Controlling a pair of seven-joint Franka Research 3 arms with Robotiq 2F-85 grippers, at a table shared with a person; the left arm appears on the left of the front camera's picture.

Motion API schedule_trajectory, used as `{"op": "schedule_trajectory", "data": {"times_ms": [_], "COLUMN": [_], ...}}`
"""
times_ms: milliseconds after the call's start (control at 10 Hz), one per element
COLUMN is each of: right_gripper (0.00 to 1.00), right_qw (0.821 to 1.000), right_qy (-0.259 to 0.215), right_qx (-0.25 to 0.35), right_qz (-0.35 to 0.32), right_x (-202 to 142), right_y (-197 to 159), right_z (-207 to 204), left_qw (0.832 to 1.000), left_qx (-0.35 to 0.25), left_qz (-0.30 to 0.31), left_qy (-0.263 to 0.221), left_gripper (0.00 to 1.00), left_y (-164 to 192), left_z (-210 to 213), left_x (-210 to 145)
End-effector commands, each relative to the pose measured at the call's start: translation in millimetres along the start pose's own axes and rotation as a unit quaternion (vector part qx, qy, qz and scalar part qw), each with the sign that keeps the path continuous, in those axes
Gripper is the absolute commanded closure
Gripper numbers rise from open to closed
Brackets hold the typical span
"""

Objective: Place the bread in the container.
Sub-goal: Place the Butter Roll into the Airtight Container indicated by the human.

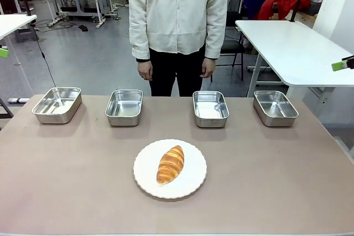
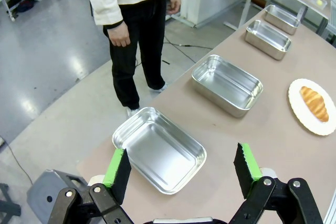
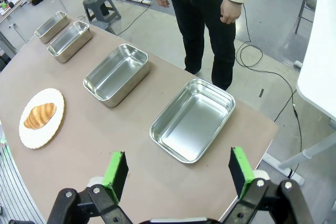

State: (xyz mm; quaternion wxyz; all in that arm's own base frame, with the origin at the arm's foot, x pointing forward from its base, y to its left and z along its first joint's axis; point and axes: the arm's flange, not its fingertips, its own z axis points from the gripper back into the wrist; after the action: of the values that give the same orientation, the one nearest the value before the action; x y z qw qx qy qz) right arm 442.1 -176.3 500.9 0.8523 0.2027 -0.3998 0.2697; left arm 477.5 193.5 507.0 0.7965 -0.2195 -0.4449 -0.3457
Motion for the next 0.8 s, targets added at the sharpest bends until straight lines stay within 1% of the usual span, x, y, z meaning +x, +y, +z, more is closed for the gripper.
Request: {"op": "schedule_trajectory", "data": {"times_ms": [0,700], "right_gripper": [0.0,0.0], "right_qw": [1.0,1.0], "right_qy": [-0.003,-0.003], "right_qx": [0.002,0.002], "right_qz": [0.0,0.0], "right_x": [0.5,0.5], "right_y": [-0.2,-0.2], "right_z": [-1.3,-1.3], "left_qw": [1.0,1.0], "left_qx": [0.0,0.0], "left_qz": [-0.003,-0.003], "left_qy": [-0.006,-0.006], "left_gripper": [0.0,0.0], "left_y": [-0.7,-0.7], "left_z": [1.2,1.2], "left_x": [1.4,1.4]}}
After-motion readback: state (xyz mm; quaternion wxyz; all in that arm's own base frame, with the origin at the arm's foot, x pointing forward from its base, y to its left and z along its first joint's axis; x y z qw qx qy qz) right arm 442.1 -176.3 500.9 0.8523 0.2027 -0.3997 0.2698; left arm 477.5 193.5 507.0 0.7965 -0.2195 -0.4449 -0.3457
